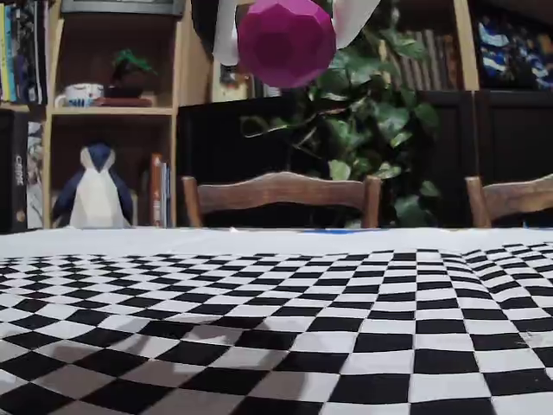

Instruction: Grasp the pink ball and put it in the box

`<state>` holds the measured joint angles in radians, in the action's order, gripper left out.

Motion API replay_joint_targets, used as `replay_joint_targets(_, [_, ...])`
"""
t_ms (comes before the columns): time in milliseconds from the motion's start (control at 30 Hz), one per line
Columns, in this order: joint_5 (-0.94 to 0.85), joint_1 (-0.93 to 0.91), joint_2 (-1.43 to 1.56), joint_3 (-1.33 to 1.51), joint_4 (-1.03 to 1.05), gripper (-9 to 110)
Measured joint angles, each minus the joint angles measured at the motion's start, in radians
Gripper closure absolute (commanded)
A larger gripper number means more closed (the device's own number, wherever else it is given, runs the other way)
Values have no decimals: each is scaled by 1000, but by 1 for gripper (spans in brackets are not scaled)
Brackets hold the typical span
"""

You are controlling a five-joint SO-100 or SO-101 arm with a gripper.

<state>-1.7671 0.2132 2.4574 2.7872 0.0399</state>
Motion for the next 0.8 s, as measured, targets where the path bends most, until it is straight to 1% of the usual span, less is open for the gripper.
replay_joint_targets(600, [-9,-207,67,0,-3,101])
replay_joint_targets(800, [-9,-316,80,0,-5,101])
